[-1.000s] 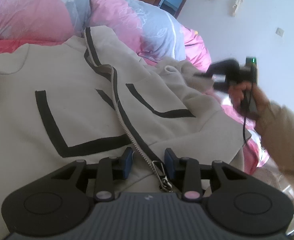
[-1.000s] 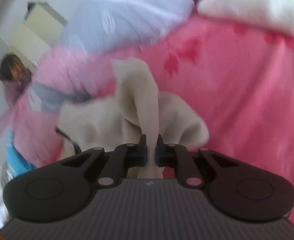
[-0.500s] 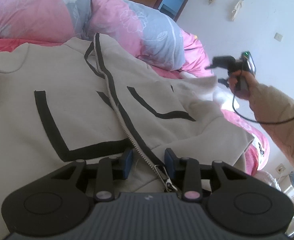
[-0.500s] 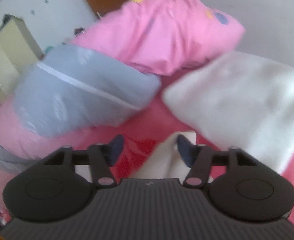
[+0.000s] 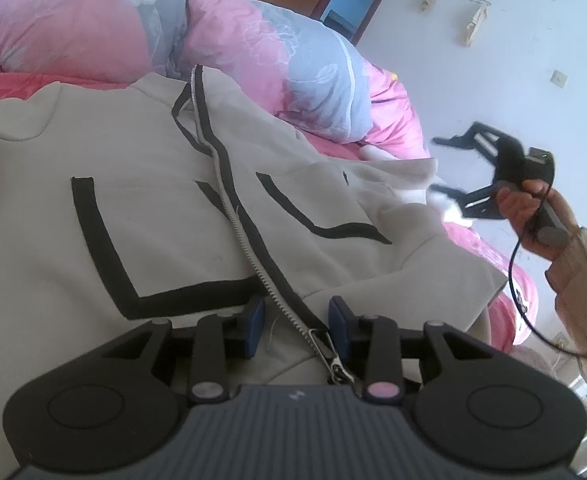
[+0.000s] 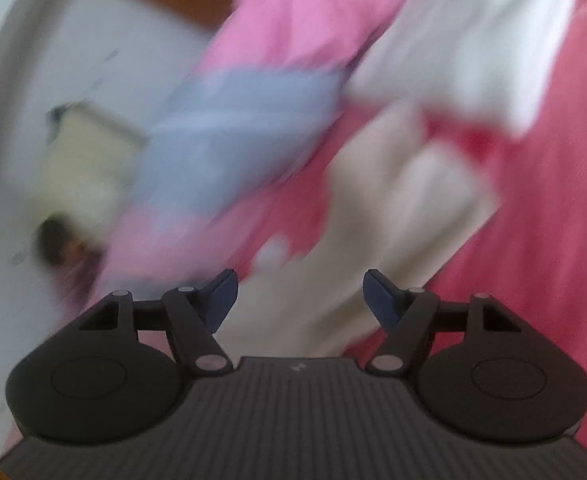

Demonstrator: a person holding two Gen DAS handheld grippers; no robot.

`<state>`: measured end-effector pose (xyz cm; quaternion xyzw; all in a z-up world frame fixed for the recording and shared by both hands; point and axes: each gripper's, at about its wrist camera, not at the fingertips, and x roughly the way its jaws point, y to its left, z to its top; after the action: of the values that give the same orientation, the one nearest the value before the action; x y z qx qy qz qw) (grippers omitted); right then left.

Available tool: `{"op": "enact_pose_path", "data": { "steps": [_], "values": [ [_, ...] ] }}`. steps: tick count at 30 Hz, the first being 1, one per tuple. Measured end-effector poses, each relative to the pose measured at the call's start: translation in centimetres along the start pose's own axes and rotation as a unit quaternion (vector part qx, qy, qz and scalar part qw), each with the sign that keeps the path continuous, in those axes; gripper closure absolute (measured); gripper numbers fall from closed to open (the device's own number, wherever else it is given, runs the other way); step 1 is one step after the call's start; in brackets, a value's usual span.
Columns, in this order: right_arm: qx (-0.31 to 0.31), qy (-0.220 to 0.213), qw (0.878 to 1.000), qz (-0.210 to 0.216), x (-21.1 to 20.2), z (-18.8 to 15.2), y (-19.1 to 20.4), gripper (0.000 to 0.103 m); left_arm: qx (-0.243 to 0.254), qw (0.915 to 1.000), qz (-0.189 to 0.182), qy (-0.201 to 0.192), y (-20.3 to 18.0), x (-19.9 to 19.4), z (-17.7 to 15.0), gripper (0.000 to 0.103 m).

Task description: Fold clothes

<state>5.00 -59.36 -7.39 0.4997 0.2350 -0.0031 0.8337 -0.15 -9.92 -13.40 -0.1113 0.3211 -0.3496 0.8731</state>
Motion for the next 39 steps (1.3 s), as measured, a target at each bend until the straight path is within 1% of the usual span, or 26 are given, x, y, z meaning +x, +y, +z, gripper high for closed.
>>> {"op": "enact_pose_path", "data": {
  "steps": [1, 4, 6, 8, 9, 10, 11, 12, 13, 14, 16, 18, 21, 22, 23, 26, 27, 28, 29, 30, 31, 32, 33, 34, 37, 39],
  "values": [
    [0.005, 0.023, 1.000, 0.000, 0.8, -0.7, 0.0, 0.033, -0.001, 1.0000, 0.001, 0.001, 0.0, 0.0, 0.1, 0.066],
    [0.046, 0.082, 0.995, -0.027, 4.0, -2.0, -1.3, 0.033, -0.012, 0.9999, 0.000, 0.002, 0.2, -0.1, 0.1, 0.066],
    [0.077, 0.111, 0.991, -0.022, 6.1, -2.7, -2.4, 0.033, -0.020, 0.9998, 0.000, 0.003, 0.3, -0.1, 0.1, 0.066],
    [0.082, 0.140, 0.987, 0.018, 8.4, -2.9, -3.0, 0.034, -0.026, 0.9997, 0.000, 0.004, 0.4, -0.1, 0.2, 0.066],
    [0.085, 0.135, 0.987, 0.031, 8.9, -2.9, -3.4, 0.039, -0.028, 0.9996, 0.000, 0.006, 0.4, -0.1, 0.3, 0.066],
    [0.092, 0.120, 0.988, 0.036, 9.3, -2.8, -3.7, 0.050, -0.029, 0.9996, 0.001, 0.007, 0.4, -0.1, 0.3, 0.066],
    [0.101, 0.109, 0.988, 0.041, 9.6, -2.5, -4.0, 0.059, -0.030, 0.9995, 0.002, 0.009, 0.4, -0.1, 0.3, 0.066],
    [0.109, 0.101, 0.988, 0.046, 10.0, -2.1, -4.3, 0.085, -0.030, 0.9995, 0.003, 0.011, 0.3, -0.1, 0.4, 0.066],
    [0.116, 0.093, 0.988, 0.048, 10.3, -1.7, -4.6, 0.095, -0.031, 0.9994, 0.004, 0.012, 0.3, -0.1, 0.4, 0.066],
    [0.115, 0.087, 0.988, 0.049, 10.6, -1.2, -4.6, 0.095, -0.030, 0.9994, 0.005, 0.015, 0.2, -0.1, 0.5, 0.066],
    [0.077, 0.070, 0.994, 0.045, 10.4, -0.4, -3.2, 0.096, -0.020, 0.9996, 0.006, 0.021, -0.2, -0.1, 0.7, 0.063],
    [0.010, 0.050, 0.998, 0.034, 9.9, 0.7, -0.7, 0.096, -0.011, 0.9996, 0.007, 0.024, -0.5, 0.0, 0.9, 0.059],
    [-0.097, 0.018, 0.995, 0.011, 9.3, 2.1, 3.1, 0.096, -0.002, 0.9996, 0.011, 0.027, -0.8, 0.2, 1.1, 0.059],
    [-0.143, 0.007, 0.990, -0.010, 9.4, 2.2, 4.2, 0.097, 0.000, 0.9996, 0.012, 0.027, -0.9, 0.3, 1.1, 0.059],
    [-0.196, -0.006, 0.980, -0.036, 9.6, 1.9, 5.2, 0.097, 0.000, 0.9996, 0.013, 0.027, -0.9, 0.4, 1.0, 0.059],
    [-0.317, -0.014, 0.941, -0.120, 11.0, 0.3, 6.0, 0.097, 0.000, 0.9996, 0.011, 0.027, -0.8, 0.4, 1.0, 0.059],
    [-0.339, -0.004, 0.929, -0.151, 11.5, -0.1, 5.4, 0.097, -0.001, 0.9996, 0.011, 0.027, -0.8, 0.4, 1.0, 0.059],
    [-0.351, 0.013, 0.919, -0.179, 12.2, -0.5, 4.7, 0.094, -0.002, 0.9996, 0.010, 0.027, -0.8, 0.4, 1.0, 0.059],
    [-0.345, 0.031, 0.918, -0.194, 12.7, -0.6, 3.8, 0.091, -0.002, 0.9996, 0.010, 0.027, -0.7, 0.4, 1.0, 0.059],
    [-0.329, 0.043, 0.922, -0.201, 12.9, -0.5, 2.7, 0.087, -0.003, 0.9996, 0.009, 0.027, -0.7, 0.3, 1.0, 0.059],
    [-0.305, 0.048, 0.930, -0.198, 12.4, -0.2, 2.0, 0.083, -0.003, 0.9996, 0.009, 0.027, -0.6, 0.3, 0.9, 0.059],
    [-0.273, 0.046, 0.943, -0.185, 11.3, 0.3, 1.5, 0.078, -0.003, 0.9996, 0.008, 0.027, -0.6, 0.2, 0.9, 0.059],
    [-0.245, 0.042, 0.952, -0.178, 10.0, 0.7, 1.2, 0.066, -0.003, 0.9996, 0.008, 0.026, -0.6, 0.2, 0.9, 0.059],
    [-0.222, 0.034, 0.958, -0.176, 8.6, 1.0, 1.2, 0.057, -0.003, 0.9996, 0.007, 0.026, -0.6, 0.2, 0.9, 0.058],
    [-0.181, 0.015, 0.974, -0.134, 2.3, 1.0, 1.1, 0.053, -0.008, 0.9996, 0.006, 0.028, -0.6, 0.1, 1.1, 0.058],
    [-0.167, 0.015, 0.980, -0.108, -1.9, -0.1, 1.1, 0.052, -0.011, 0.9996, 0.008, 0.023, -0.7, -0.3, 1.3, 0.057]
  ]
}}
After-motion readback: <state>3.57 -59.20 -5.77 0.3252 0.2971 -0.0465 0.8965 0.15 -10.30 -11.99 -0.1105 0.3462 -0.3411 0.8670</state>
